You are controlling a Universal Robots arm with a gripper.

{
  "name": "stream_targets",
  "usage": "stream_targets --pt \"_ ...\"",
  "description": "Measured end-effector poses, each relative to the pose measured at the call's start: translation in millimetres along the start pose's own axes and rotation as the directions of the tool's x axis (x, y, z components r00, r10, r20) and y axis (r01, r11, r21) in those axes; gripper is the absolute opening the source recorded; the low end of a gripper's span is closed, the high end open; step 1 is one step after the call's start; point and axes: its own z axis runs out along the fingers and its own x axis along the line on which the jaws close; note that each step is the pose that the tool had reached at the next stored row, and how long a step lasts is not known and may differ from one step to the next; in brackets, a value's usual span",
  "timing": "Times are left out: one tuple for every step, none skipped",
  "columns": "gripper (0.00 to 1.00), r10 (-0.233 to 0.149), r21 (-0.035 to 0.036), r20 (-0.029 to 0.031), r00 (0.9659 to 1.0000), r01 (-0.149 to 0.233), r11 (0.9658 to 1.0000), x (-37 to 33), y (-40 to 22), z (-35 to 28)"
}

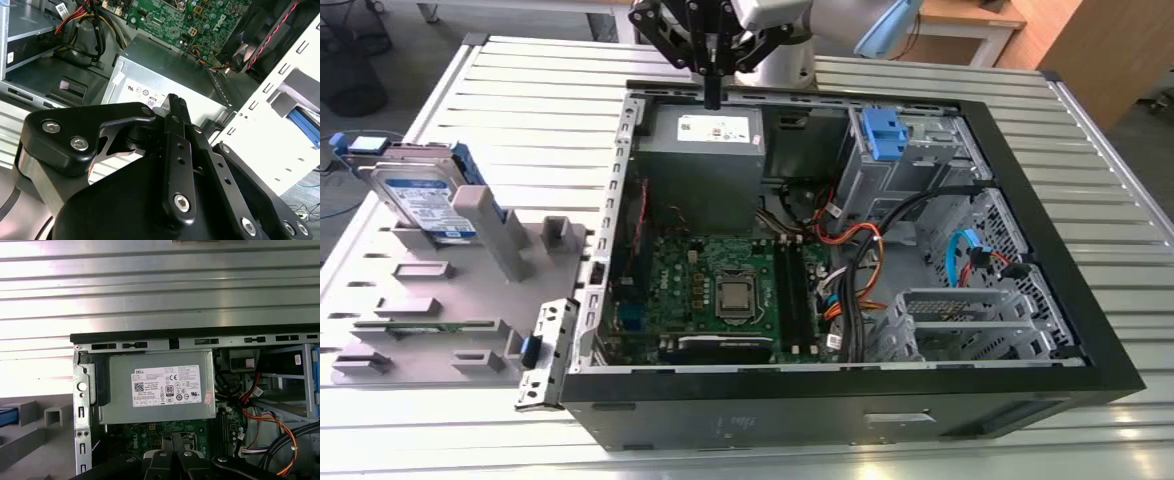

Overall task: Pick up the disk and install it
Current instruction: 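Reach for the disk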

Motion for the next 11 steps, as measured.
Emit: stream_targets --pt "0.11 0.000 0.0000 0.0000 1.0000 0.000 1.0000 0.0 0.0 0.0" --pt "0.11 0.000 0.0000 0.0001 1.0000 0.000 1.0000 0.1 0.0 0.0" --pt "0.11 0.000 0.0000 0.0000 1.0000 0.000 1.0000 0.1 0.0 0.0" --pt "0.11 0.000 -0.0001 0.0000 1.0000 0.000 1.0000 0.3 0.0 0.0" --pt "0.11 0.000 -0.0001 0.0000 1.0000 0.000 1.0000 0.9 -0.1 0.0" --pt "0.11 0.000 -0.0001 0.0001 1.0000 0.000 1.0000 1.8 -0.2 0.0" --pt "0.11 0.000 0.0001 0.0000 1.0000 0.000 1.0000 2.8 -0.3 -0.1" --pt "0.11 0.000 0.0000 0.0000 1.0000 0.000 1.0000 4.0 -0.3 -0.1" --pt "0.11 0.000 0.0000 0.0000 1.0000 0.000 1.0000 5.0 -0.4 -0.1" --pt "0.11 0.000 -0.0001 0.0001 1.0000 0.000 1.0000 6.0 -0.5 -0.1" --pt "0.11 0.000 0.0000 0.0001 1.0000 0.000 1.0000 7.0 -0.5 -0.2"
